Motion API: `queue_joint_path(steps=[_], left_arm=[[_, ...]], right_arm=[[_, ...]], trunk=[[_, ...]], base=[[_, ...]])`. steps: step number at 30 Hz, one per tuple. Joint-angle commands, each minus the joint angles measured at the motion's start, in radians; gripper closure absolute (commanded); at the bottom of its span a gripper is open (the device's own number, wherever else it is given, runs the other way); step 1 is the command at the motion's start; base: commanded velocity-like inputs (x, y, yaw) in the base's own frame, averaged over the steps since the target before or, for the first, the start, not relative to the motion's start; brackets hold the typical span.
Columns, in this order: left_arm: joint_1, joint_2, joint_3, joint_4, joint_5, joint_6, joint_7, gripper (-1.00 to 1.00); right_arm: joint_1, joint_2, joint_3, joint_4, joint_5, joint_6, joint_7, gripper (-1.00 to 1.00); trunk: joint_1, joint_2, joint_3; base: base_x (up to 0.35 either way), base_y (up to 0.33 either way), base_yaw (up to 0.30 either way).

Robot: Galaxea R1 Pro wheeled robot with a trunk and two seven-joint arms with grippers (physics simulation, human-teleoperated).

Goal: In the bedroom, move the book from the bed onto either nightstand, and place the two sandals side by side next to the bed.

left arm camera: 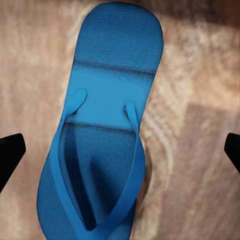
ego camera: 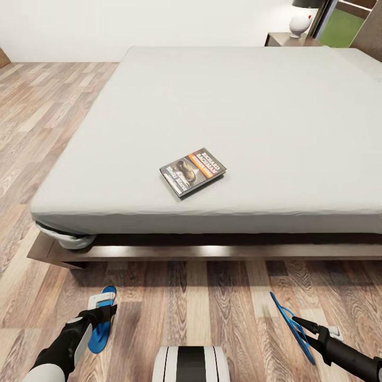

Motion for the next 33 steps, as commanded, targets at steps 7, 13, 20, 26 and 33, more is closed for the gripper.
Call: queue_joint_path(steps=[7,13,20,26,33], left_arm=[[0.0,0.04,0.008,-0.022,-0.008,0.04,-0.29,-1.0],[0.002,0.178,0.048,-0.039,0.069,0.137,-0.838,-1.0],[0.032,0.304,0.22,0.217,0.102,0.078,-1.008,-1.0],[0.035,0.311,0.239,0.328,0.105,-0.098,-1.021,-1.0],[0.035,0.311,0.24,0.334,0.105,-0.11,-1.052,-1.0]], right_arm=[[0.0,0.0,-0.001,0.0,-0.003,0.006,0.0,1.0],[0.0,-0.001,-0.001,0.0,-0.003,0.006,0.0,1.0],[0.0,-0.001,-0.003,0.0,-0.003,0.001,-0.001,1.0],[0.0,0.0,-0.002,-0.003,-0.002,-0.011,-0.013,1.0],[0.0,0.001,0.002,-0.139,0.115,-0.132,-0.263,1.0]], trunk=[[0.0,0.0,-0.001],[0.0,0.0,-0.001],[0.0,0.0,-0.001],[0.0,0.0,-0.001],[0.0,0.0,-0.001]], base=[[0.0,0.0,0.0],[0.0,0.0,0.0],[0.0,0.0,0.0],[0.0,0.0,0.0],[0.0,0.0,0.0]])
